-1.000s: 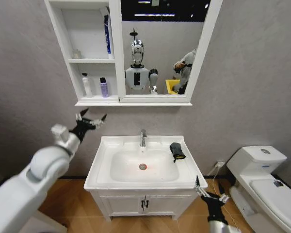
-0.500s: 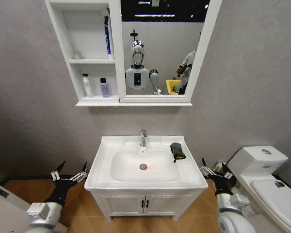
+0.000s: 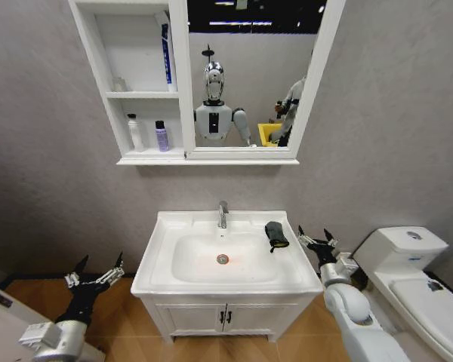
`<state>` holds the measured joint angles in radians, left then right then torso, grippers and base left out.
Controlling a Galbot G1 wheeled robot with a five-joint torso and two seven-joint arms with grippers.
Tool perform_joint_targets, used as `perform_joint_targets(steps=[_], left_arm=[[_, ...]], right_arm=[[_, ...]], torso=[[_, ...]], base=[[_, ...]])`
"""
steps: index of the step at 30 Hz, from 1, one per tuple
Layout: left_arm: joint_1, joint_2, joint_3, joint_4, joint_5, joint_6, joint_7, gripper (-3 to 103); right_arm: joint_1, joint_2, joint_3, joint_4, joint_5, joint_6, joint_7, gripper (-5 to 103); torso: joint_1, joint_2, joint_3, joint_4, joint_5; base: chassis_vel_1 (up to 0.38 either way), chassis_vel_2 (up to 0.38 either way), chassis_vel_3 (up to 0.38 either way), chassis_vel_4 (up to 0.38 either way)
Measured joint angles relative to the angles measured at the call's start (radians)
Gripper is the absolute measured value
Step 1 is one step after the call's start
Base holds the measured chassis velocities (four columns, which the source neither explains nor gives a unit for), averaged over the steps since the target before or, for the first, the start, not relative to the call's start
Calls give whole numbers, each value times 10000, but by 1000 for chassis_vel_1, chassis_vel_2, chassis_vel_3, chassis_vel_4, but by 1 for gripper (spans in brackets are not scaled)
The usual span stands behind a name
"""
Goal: Move facial cleanser and shampoo from washbasin to cabinet, then wipe washbasin with towel.
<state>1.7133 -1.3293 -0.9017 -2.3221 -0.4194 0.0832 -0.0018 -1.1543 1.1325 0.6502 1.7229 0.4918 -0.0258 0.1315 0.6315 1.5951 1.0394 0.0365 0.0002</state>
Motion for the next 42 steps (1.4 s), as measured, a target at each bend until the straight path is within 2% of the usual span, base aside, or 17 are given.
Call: perform_joint_targets(steps=[4, 9, 14, 20, 24, 31, 32, 33, 36, 39, 40, 42], left_arm=[[-16, 9, 15, 5, 0, 6, -9, 100], [-35, 25, 34, 12, -1, 11, -21, 100], [-51, 37, 45, 15, -1, 15, -29, 100], [-59, 45, 52, 19, -4, 19, -33, 100], [-62, 47, 56, 21, -6, 21, -34, 100], [-65, 51, 60, 23, -8, 22, -38, 100], [-66, 52, 61, 23, -8, 21, -38, 100], [-66, 52, 61, 23, -8, 21, -38, 100], [-66, 53, 64, 23, -8, 22, -41, 100], [-66, 53, 63, 24, -9, 21, -40, 100], [-65, 55, 64, 24, -9, 22, -40, 100], [-65, 55, 64, 24, -9, 22, -40, 100]], right_arm=[[402, -105, -139, -549, 229, -178, -96, 100], [1564, -260, -842, -1879, 814, -593, -141, 100], [2830, 107, -1848, -3423, 871, -646, -589, 100], [4097, 892, -2598, -5078, 633, -490, -664, 100], [4503, 1042, -2652, -5866, 255, -346, -368, 100], [4774, 991, -2714, -6665, 28, -276, -417, 101], [4818, 994, -2732, -6770, 58, -241, -510, 97], [4818, 994, -2732, -6770, 58, -241, -510, 97], [4859, 982, -2758, -6888, 80, -121, -693, 82], [4859, 980, -2758, -6887, 81, -121, -696, 82], [4856, 963, -2758, -6885, 81, -122, -705, 71], [4848, 959, -2757, -6870, 78, -128, -706, 71]], torso=[[-1, 0, -1, -3, -1], [-1, 0, 0, 1, -2], [0, 0, 0, 1, -2], [0, 0, 0, 4, -4], [0, -1, -1, 0, -3], [-2, 0, -1, -1, -2], [-1, 0, -1, -1, -1], [-1, 0, -1, -1, -1], [-1, 0, -1, 0, -1], [-1, 0, -1, 0, -1], [-2, 0, -1, 0, -2], [-2, 2, -1, 0, -1]], base=[[0, 0, 0, 0], [0, 0, 0, 0], [0, 0, 0, 0], [0, 0, 0, 0], [0, 0, 0, 0], [0, 0, 0, 0], [0, 0, 0, 0], [0, 0, 0, 0], [0, 0, 0, 0], [0, 0, 0, 0], [0, 0, 0, 0], [0, 0, 0, 0]])
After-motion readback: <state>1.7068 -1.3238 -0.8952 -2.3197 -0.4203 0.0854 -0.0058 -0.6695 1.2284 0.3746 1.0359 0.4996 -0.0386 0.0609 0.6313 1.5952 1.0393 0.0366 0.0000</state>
